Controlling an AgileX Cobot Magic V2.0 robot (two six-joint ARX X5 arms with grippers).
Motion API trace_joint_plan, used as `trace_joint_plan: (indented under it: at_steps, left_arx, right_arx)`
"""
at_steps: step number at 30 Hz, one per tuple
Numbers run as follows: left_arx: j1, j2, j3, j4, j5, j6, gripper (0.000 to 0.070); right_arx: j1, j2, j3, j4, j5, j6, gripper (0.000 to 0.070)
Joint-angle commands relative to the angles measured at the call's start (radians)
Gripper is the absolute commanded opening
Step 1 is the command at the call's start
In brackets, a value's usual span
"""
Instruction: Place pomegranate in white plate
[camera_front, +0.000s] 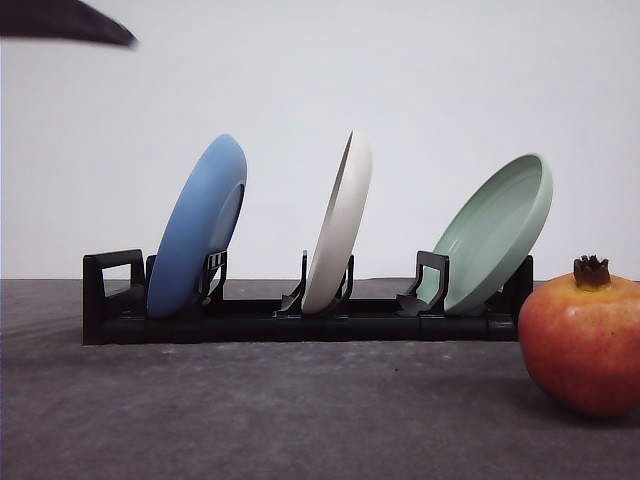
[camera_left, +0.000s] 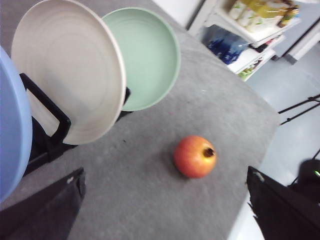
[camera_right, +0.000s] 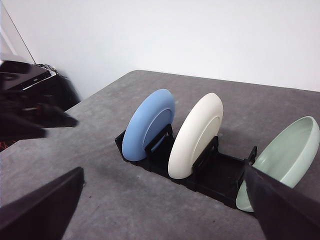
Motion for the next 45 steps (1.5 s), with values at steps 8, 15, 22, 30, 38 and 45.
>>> trace_joint_plan:
  at_steps: [8, 15, 22, 30, 38, 45]
  left_arx:
    - [-0.199, 0.358, 0.233, 0.067, -0.202, -0.056, 0.0625]
    - [-0.290, 0.607, 0.491, 0.007, -0.364, -0.067, 0.0562]
    - [-0.315, 0.775, 0.645, -0.042, -0.443, -0.072, 0.0562]
    - [-0.315, 0.851, 0.663, -0.027, -0.448, -0.089, 0.0555]
    - [-0.317, 0.871, 0.663, -0.026, -0.470, -0.088, 0.0286]
    - [-0.326, 0.871, 0.663, -0.027, -0.469, -0.088, 0.0010]
  right_arx:
    - [0.001, 0.005, 0.016, 0.006, 0.001, 0.026, 0.0654]
    - [0.001, 0.005, 0.016, 0.006, 0.001, 0.030, 0.0654]
    - [0.001, 0.005, 0.016, 0.006, 0.001, 0.033, 0.0654]
    - [0.001, 0.005, 0.016, 0.006, 0.001, 0.033, 0.0654]
    - [0.001, 0.005, 0.016, 0.006, 0.001, 0.033, 0.0654]
    - [0.001, 0.005, 0.016, 0.006, 0.004, 0.032, 0.0654]
